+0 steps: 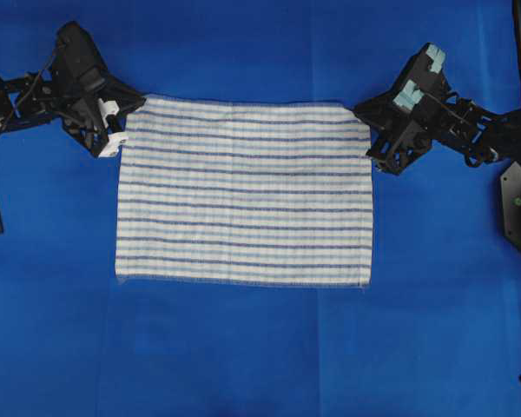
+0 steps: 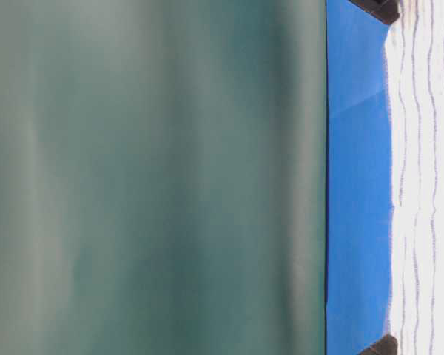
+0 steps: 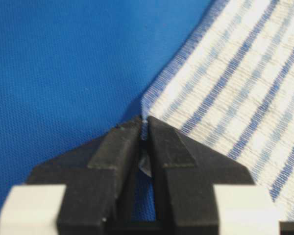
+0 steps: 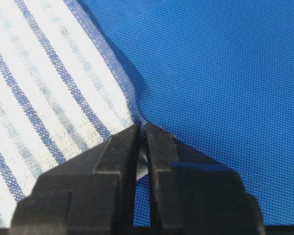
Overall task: Fold the blue towel.
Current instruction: 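Lift the top corners and fold them down toward the bottom edge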
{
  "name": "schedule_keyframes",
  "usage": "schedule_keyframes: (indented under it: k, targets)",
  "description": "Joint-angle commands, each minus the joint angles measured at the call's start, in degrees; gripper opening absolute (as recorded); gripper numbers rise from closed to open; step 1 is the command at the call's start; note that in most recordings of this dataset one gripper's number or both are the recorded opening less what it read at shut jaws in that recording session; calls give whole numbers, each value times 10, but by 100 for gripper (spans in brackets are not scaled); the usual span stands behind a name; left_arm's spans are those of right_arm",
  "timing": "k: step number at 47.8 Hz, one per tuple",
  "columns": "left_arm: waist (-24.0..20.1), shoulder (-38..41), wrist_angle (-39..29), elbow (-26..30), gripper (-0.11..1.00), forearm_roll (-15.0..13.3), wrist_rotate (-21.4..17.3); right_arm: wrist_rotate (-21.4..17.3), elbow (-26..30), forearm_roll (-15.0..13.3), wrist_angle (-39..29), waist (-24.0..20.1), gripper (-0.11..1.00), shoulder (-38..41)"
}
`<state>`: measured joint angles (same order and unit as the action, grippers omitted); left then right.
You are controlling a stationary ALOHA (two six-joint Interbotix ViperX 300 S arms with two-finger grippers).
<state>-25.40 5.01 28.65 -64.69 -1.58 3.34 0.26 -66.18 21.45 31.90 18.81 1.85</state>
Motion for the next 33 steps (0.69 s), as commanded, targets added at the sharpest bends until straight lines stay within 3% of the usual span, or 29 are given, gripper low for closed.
schedule_keyframes:
  k: [1, 13, 33]
  targets:
    - [16, 0, -11, -6, 4, 1, 1, 2, 5, -1, 4, -1, -2, -4]
    - [32, -25, -19, -8, 4, 1, 1, 4, 4, -1, 2, 0, -2, -26]
    - [40, -134, -109, -9, 4, 1, -4, 5, -1, -2, -47, -18, -2, -133]
